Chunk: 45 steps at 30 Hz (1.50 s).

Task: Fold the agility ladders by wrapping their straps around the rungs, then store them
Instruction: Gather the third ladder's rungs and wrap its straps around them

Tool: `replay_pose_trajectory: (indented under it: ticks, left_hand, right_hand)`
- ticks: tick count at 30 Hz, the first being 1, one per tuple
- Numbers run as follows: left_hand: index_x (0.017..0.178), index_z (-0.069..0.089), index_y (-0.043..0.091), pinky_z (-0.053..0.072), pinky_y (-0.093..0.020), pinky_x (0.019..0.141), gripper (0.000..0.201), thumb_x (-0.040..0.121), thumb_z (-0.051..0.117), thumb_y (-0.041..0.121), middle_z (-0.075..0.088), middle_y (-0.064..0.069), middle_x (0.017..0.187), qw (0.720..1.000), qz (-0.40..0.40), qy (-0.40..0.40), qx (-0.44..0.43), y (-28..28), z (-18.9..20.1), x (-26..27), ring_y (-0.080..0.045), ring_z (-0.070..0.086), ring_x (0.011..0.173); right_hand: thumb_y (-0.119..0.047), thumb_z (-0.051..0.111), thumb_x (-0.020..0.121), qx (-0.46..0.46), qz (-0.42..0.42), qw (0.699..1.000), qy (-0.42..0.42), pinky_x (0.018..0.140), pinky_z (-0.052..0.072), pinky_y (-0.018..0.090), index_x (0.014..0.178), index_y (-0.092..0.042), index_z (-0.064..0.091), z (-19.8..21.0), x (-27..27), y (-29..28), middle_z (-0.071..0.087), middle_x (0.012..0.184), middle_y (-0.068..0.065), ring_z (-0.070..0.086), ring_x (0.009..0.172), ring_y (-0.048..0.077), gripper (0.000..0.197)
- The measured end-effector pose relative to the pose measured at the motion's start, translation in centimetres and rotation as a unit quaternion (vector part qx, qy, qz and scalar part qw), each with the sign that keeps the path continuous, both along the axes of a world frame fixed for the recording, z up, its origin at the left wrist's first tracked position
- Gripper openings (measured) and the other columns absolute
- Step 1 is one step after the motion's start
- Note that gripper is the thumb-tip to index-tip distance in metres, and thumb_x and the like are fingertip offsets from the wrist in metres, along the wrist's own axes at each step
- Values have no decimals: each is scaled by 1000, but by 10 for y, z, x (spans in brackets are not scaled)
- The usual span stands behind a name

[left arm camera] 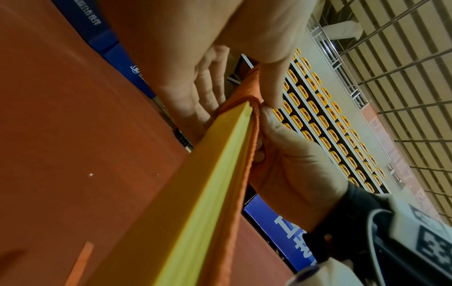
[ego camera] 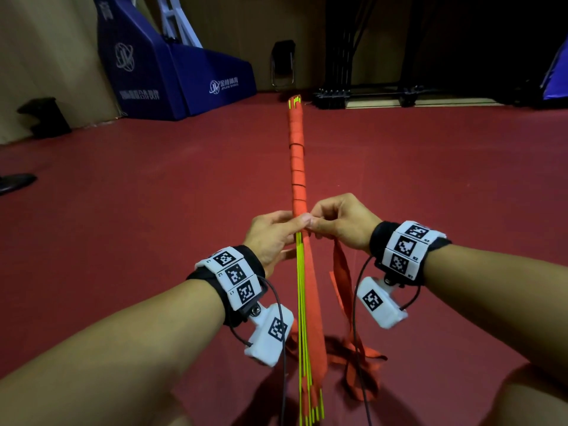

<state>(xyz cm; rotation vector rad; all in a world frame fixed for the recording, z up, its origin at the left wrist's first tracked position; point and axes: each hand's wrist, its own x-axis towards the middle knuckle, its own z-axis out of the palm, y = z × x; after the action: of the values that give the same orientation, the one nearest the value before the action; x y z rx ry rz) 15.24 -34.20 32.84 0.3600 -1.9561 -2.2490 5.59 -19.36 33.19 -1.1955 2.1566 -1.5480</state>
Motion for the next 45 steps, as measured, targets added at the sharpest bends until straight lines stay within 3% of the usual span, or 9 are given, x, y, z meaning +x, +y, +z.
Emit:
replay_pose_trajectory:
  ticks: [2,5,9,15,21,28,33,38,45]
  left_hand:
    - [121,63,1,53,-26,58,37,87,75,14,71,-8,97,1000,0,4,14,1,0,0,-12,69,75]
    - [133,54,-6,44,-19,47,60,79,78,4,69,-11,100,1000,-5,5,14,1,-1,-1,-13,67,73]
    - [132,58,-1,55,-30,70,67,70,82,9,74,-7,101,1000,-18,6,-3,-1,-1,-2,-18,72,86]
    - [127,61,-4,56,-30,66,43,86,71,1,74,-6,93,1000,-25,5,-4,-5,-3,-3,-15,71,75]
    - [117,65,-1,55,-40,84,28,90,66,4,72,-19,97,999,-45,17,0,-1,1,-1,-27,70,85]
    - [108,66,6,56,-29,69,16,94,64,10,70,-16,85,999,-19,19,26,7,5,0,-21,69,71]
    - [107,64,2,52,-37,75,13,96,58,5,68,-18,82,1000,-2,21,18,9,4,-1,-26,69,69]
    - [99,67,1,57,-39,65,15,96,52,-3,66,-26,81,998,42,36,3,12,5,-3,-30,68,59]
    - [98,66,2,59,-40,55,17,98,50,-4,65,-22,81,996,86,23,11,14,4,-5,-28,61,56]
  right_hand:
    - [-15,68,93,4,3,1000,0,52,38,15,69,-15,64,1,-1,2,60,54,-7,48,48,1,24]
    - [-27,68,91,19,6,1000,-2,55,40,19,70,-15,65,2,-2,5,60,55,-7,49,51,5,24]
    - [-43,66,84,35,25,999,-7,59,43,25,75,-14,66,4,-6,8,63,59,-6,52,58,11,30]
    - [-24,56,100,58,63,996,-39,65,42,33,74,-15,68,7,-9,12,65,65,-1,51,63,18,30]
    - [-13,57,100,55,72,996,-10,66,43,31,83,-1,67,10,-9,10,64,67,0,52,68,24,22]
    - [-13,62,97,32,41,999,-6,58,43,20,85,-2,69,9,-7,6,65,62,-5,54,60,10,18]
    - [-21,62,98,63,30,998,4,62,41,29,74,-13,71,6,-8,5,67,62,-4,52,58,9,26]
    - [-16,61,98,107,20,994,30,59,39,16,71,-14,70,11,-6,6,66,60,-10,51,56,2,29]
    - [-20,64,96,169,-17,985,31,55,39,17,68,-18,68,11,-10,8,64,60,-6,51,53,4,29]
